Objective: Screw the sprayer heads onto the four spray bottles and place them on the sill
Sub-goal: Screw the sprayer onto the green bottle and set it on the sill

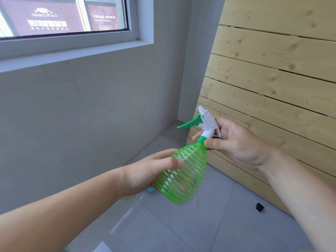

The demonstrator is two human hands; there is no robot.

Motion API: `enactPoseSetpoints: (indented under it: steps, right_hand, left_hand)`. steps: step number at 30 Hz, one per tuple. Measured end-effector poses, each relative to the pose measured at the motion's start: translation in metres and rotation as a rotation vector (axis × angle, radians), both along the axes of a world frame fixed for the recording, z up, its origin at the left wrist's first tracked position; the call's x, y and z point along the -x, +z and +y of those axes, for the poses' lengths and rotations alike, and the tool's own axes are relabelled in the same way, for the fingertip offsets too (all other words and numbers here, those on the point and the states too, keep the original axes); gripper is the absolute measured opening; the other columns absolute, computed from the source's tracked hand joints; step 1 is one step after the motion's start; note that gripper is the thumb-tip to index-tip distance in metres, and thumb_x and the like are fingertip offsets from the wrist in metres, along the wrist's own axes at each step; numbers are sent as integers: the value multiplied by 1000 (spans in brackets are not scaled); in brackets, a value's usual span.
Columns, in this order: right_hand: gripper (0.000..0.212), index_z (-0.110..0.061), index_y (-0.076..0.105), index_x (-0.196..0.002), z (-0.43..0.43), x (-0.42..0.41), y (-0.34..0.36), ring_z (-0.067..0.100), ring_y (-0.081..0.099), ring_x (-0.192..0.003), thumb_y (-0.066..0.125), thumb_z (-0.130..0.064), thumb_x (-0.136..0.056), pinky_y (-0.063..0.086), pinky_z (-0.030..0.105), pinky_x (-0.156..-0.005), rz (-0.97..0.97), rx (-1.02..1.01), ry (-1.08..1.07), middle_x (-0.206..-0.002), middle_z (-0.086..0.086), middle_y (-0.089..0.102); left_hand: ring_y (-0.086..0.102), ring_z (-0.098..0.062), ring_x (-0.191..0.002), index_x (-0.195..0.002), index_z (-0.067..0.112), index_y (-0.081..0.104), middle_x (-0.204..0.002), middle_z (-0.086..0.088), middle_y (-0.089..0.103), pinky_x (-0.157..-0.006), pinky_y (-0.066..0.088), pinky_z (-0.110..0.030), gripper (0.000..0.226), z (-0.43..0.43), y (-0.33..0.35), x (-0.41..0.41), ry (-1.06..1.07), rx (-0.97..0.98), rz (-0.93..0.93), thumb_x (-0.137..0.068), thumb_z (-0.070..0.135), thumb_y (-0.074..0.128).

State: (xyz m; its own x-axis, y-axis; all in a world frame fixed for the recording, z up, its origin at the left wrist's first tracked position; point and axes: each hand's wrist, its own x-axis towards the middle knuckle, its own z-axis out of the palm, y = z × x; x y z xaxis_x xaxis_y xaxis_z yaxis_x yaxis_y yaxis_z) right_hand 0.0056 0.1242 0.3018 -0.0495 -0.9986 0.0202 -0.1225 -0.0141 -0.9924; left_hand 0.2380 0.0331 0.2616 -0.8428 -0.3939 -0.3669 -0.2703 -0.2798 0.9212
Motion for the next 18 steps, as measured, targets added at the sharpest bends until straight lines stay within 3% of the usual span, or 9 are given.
enactPoseSetpoints:
  steps: [3,5,8,10,14,16,18]
  right_hand:
    - [52,-13,55,-132,-2,-2,-4,16,64,-111,69,-14,-82,45,38,-104,19,-25,-39,-108,6,74]
    - [51,-14,56,-129,-4,-7,-6,12,64,-105,71,-21,-82,50,34,-96,89,-32,-85,-108,-2,71]
    - [40,-16,57,-122,-7,-17,-10,2,64,-82,73,-27,-87,52,21,-73,146,-35,-179,-99,-10,66]
    - [29,-18,58,-115,-8,-20,-12,0,63,-73,70,-26,-90,51,20,-67,147,-37,-214,-90,-16,63]
    - [38,-14,59,-121,-6,-16,-7,15,66,-86,71,-16,-86,54,27,-69,-103,-66,-131,-104,4,67]
    - [39,-12,60,-119,-5,-13,-7,19,66,-88,69,-14,-82,55,30,-74,-97,-46,-89,-101,9,69]
    - [32,-12,61,-115,-7,-15,-11,14,64,-82,72,-19,-86,53,31,-74,21,-36,-115,-91,-1,66]
  left_hand:
    - [73,-32,-114,-132,24,65,-134,-19,68,-105,52,-53,54,4,3,2,13,77,-6,-79,32,73]
    - [75,-27,-111,-131,27,64,-130,-17,71,-97,56,-45,51,6,5,3,23,118,-26,-81,32,72]
    - [72,-32,-118,-131,31,63,-129,-13,73,-100,57,-52,51,5,5,3,14,123,-62,-82,35,74]
    - [71,-33,-120,-131,31,63,-130,-12,74,-104,55,-59,51,4,5,2,1,107,-75,-82,37,75]
    - [72,-32,-119,-130,32,64,-129,-12,74,-103,54,-57,52,1,5,2,28,140,-55,-80,36,77]
    - [71,-34,-119,-130,31,63,-128,-11,75,-105,52,-57,56,0,4,2,31,163,-46,-77,35,81]
    - [69,-37,-121,-130,32,62,-129,-11,74,-107,50,-61,60,1,1,1,18,169,-43,-74,36,84]
